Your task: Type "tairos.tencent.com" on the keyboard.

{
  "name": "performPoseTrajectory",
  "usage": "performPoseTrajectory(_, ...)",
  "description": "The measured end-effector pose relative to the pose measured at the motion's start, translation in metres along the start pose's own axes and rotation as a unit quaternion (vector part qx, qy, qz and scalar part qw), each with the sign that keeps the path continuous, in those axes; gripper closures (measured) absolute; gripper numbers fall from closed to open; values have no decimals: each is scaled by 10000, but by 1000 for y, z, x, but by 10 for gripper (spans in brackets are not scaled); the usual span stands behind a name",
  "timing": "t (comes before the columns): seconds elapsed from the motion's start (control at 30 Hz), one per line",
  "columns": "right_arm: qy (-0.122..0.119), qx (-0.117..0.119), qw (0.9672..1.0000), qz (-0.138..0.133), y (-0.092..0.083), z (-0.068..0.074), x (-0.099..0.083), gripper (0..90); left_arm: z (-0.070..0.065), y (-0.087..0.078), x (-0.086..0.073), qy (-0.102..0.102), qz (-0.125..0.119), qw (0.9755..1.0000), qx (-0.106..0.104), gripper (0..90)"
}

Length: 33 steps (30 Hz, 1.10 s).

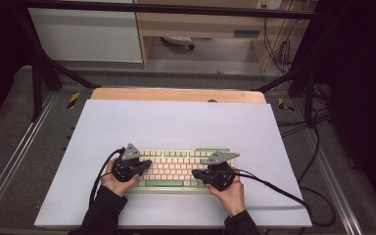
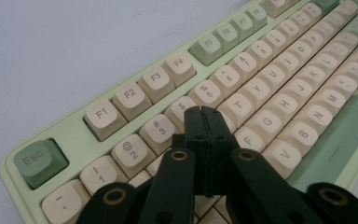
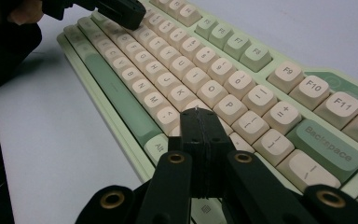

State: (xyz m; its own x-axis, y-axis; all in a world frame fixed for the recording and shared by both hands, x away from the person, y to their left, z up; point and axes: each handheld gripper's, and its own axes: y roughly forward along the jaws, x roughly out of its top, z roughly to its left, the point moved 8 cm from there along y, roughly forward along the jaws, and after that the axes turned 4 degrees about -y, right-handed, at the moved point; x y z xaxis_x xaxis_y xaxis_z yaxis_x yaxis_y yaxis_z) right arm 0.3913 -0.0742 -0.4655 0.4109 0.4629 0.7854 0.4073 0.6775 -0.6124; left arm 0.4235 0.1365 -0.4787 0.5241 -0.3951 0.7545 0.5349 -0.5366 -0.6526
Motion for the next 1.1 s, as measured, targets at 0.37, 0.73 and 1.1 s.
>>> performPoseTrajectory(0.37, -3, 2, 10000, -24, 0, 0, 1, 900, -2, -2, -1, 22, -16, 10000, -63, 899)
performPoseTrajectory(0.73, 18, 68, 10000, -54, 3, 4, 1, 900, -3, -16, -1, -48, -135, 9996, -226, 899)
performPoseTrajectory(1.1, -41, 208, 9997, -76, 13, 16, 9, 900, -3, -27, -7, -95, -166, 9994, -301, 899)
